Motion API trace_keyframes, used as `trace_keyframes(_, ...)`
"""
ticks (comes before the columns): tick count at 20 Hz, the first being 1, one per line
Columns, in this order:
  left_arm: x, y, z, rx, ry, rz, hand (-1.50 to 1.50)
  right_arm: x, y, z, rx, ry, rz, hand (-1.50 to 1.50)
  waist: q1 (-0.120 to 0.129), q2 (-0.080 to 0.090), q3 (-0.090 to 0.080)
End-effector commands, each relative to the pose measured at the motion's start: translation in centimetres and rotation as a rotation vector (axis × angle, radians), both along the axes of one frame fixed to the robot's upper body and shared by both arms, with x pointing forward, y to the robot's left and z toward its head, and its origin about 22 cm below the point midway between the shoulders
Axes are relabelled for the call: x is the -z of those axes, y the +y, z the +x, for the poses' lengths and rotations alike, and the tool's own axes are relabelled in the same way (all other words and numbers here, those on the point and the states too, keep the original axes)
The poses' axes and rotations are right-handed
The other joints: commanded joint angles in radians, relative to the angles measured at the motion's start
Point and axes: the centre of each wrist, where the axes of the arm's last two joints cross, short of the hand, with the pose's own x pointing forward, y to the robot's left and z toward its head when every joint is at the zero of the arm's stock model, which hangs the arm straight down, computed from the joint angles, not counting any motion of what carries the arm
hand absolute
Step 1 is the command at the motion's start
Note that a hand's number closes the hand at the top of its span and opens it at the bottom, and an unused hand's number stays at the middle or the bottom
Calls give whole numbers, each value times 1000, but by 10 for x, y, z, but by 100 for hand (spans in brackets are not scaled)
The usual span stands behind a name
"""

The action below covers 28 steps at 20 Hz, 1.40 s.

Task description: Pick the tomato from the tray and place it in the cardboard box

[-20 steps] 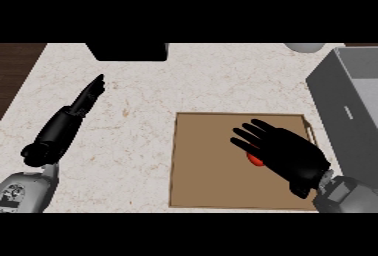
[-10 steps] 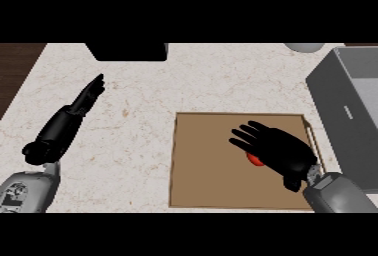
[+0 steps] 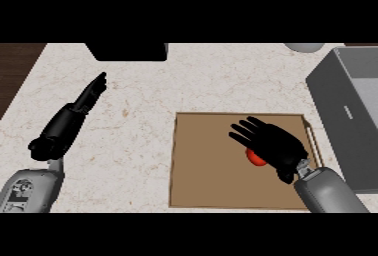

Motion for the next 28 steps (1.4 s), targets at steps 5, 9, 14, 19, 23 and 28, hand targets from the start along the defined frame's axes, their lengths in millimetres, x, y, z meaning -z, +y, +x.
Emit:
trace_keyframes(5,14,6,-13,14,-6,7,0,12,2,13,-13,47,-3,-150,1,0,0)
trace_keyframes(9,7,-13,11,3,8,-5,0,35,-2,10,-145,34,20,150,-1,2,0)
trace_keyframes(14,2,-4,13,17,-6,9,0,38,-20,20,-191,-69,91,150,-1,2,0)
trace_keyframes(19,-15,-8,1,-13,-6,1,0,42,-44,-30,-331,0,170,150,-22,-5,0)
trace_keyframes(23,1,20,-12,-63,25,-6,0,67,-92,-92,-523,201,281,150,-66,-10,0)
trace_keyframes(28,-5,10,-15,-50,2,-7,0,31,-152,-127,-594,87,407,150,-60,-11,1)
